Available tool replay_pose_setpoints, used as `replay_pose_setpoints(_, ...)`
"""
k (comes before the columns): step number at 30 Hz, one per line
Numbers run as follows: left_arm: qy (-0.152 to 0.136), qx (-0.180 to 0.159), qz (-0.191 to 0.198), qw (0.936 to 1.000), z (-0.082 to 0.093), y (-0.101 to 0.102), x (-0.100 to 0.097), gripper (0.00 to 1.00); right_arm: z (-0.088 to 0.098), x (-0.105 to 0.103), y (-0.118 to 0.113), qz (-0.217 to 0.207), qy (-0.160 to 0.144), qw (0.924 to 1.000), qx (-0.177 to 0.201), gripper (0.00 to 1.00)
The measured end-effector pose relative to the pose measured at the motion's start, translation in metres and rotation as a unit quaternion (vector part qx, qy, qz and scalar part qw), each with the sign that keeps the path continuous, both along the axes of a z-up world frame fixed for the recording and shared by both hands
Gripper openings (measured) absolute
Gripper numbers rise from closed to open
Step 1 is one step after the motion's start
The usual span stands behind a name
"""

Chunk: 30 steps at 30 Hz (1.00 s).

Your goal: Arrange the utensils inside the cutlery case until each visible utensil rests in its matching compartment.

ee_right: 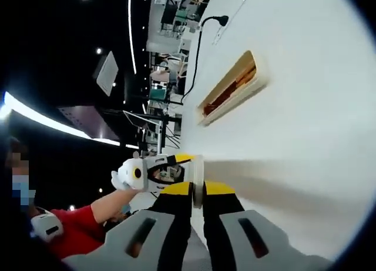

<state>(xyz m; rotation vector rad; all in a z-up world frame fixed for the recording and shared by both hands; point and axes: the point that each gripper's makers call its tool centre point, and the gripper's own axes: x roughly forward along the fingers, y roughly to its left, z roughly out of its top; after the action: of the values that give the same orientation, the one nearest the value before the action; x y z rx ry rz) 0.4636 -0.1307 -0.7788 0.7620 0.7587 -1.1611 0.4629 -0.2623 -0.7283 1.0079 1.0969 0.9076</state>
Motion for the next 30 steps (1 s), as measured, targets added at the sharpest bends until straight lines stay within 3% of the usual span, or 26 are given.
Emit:
replay_pose_setpoints(10,-0.014,0.013,-0.014,0.9997,0.029,-0.005,0.027,0.39,0.013,0.036,-0.012,0.000,-0.005,0.9999,-0.015,0.05)
replay_pose_setpoints(15,-0.004,0.016,-0.005,0.9999,0.027,-0.003,0.036,0.39,0.003,0.052,-0.018,0.004,-0.006,0.9978,-0.065,0.07)
replay_pose_setpoints(17,-0.016,0.041,-0.016,0.9989,0.027,0.000,0.044,0.39,-0.003,0.055,-0.019,0.020,-0.007,0.9955,-0.092,0.08)
replay_pose_setpoints(20,-0.016,0.049,-0.023,0.9984,0.028,-0.001,0.055,0.39,-0.006,0.064,-0.019,0.018,-0.002,0.9931,-0.116,0.10)
replay_pose_setpoints(23,-0.016,0.053,-0.018,0.9983,0.033,0.000,0.080,0.39,-0.001,0.076,-0.020,0.000,-0.001,0.9925,-0.122,0.10)
replay_pose_setpoints(25,-0.007,0.060,-0.016,0.9980,0.044,-0.004,0.079,0.39,0.004,0.084,-0.021,-0.007,0.003,0.9928,-0.120,0.10)
replay_pose_setpoints(30,-0.018,0.070,-0.026,0.9971,0.060,-0.005,0.102,0.39,0.016,0.103,-0.024,-0.022,0.013,0.9941,-0.105,0.10)
